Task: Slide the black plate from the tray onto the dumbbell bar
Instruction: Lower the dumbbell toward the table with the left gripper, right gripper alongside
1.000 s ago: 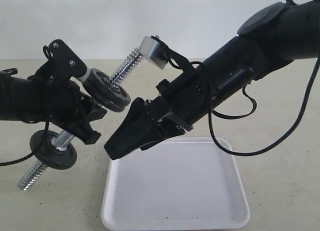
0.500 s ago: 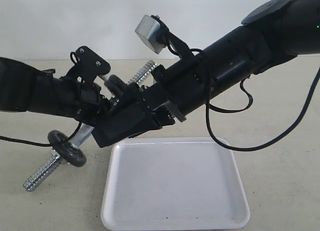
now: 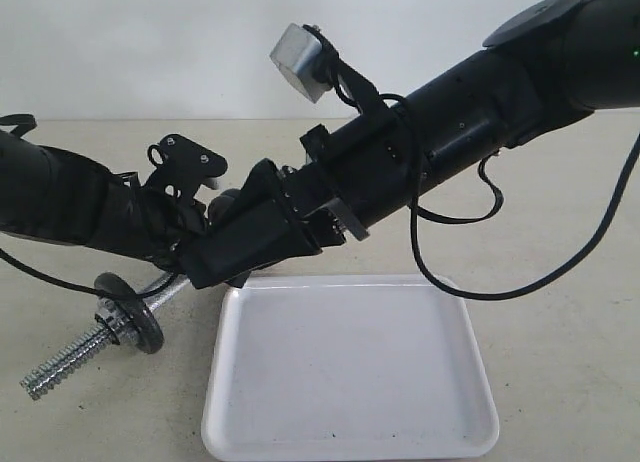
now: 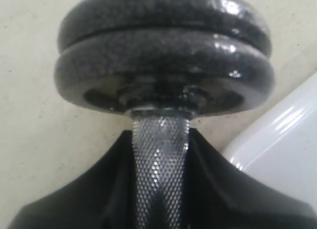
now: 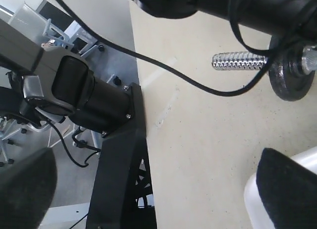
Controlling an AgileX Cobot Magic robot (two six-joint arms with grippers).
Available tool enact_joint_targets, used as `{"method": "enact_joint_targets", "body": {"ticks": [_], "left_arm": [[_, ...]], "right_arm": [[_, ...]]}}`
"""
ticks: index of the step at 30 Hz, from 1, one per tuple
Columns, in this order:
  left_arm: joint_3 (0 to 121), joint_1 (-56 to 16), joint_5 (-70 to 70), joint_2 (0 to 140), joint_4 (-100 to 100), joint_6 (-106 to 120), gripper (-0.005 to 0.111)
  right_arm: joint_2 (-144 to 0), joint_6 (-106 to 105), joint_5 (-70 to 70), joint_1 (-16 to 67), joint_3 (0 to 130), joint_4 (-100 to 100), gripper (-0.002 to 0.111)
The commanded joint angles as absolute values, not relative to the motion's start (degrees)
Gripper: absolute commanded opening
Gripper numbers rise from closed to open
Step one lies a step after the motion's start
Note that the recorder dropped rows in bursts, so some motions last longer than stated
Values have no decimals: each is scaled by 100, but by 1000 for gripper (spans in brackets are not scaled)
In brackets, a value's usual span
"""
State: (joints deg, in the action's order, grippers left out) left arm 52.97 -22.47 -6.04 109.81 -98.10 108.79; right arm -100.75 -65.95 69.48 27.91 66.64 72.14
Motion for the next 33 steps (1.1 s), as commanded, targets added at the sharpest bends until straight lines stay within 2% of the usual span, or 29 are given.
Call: {"method": "enact_joint_targets", "body": {"ticks": [1,33], "left_arm": [[5511,-2254,-1127,10934,-9995,10583,4],[5602,-2254,-1398,10965,-9995,10607,4]], "right_arm": [[-10010,-6761,6996,2800,6668,7383,104],[-10010,-6913,6996,2800,6668,7394,104]]}}
